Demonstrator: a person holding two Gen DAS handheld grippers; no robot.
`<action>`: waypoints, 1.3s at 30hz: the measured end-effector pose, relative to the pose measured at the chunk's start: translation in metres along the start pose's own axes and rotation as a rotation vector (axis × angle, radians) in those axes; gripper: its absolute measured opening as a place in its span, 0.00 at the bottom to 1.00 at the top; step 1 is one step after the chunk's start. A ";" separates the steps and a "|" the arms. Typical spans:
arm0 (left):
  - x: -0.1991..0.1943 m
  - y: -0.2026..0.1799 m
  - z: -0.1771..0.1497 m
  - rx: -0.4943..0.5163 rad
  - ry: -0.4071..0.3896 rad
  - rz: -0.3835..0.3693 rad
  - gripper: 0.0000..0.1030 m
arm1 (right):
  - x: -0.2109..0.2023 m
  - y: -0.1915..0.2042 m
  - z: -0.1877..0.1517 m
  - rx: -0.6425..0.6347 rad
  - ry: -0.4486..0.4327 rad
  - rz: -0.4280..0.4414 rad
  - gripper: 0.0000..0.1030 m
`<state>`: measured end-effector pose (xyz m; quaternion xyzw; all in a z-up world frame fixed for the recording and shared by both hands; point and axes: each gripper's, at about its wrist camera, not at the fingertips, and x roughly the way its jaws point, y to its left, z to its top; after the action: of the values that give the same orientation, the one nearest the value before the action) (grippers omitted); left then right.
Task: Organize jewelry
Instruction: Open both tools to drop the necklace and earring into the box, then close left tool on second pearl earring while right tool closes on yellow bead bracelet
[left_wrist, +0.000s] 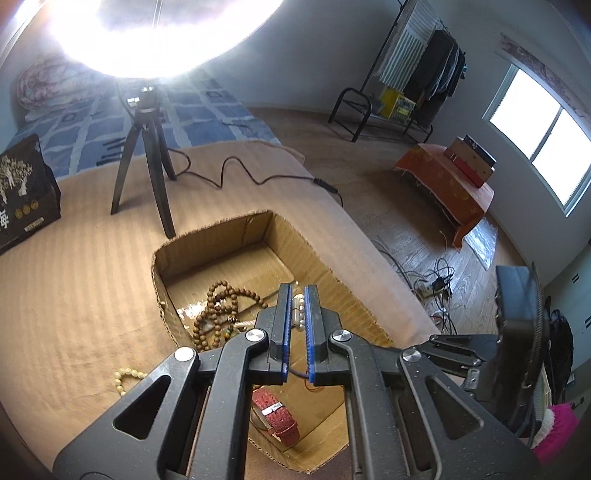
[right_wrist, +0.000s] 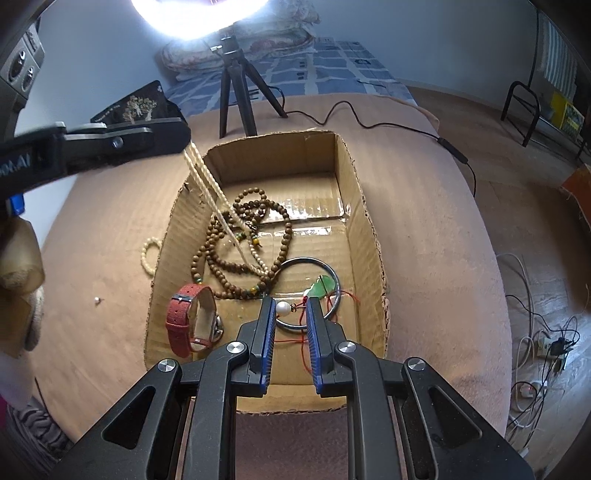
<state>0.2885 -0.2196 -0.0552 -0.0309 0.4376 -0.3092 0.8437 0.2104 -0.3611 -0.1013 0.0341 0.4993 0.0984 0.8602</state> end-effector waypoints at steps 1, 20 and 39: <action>0.003 0.000 -0.002 0.000 0.007 0.002 0.04 | 0.001 0.000 0.000 0.001 0.002 0.001 0.14; 0.012 0.003 -0.011 0.003 0.050 0.028 0.16 | 0.006 0.002 0.000 0.000 0.017 -0.001 0.37; -0.019 0.024 -0.025 0.001 0.039 0.073 0.35 | -0.002 0.018 0.005 0.001 -0.017 -0.002 0.48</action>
<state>0.2736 -0.1846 -0.0648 -0.0087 0.4546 -0.2791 0.8458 0.2114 -0.3441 -0.0941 0.0350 0.4921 0.0967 0.8645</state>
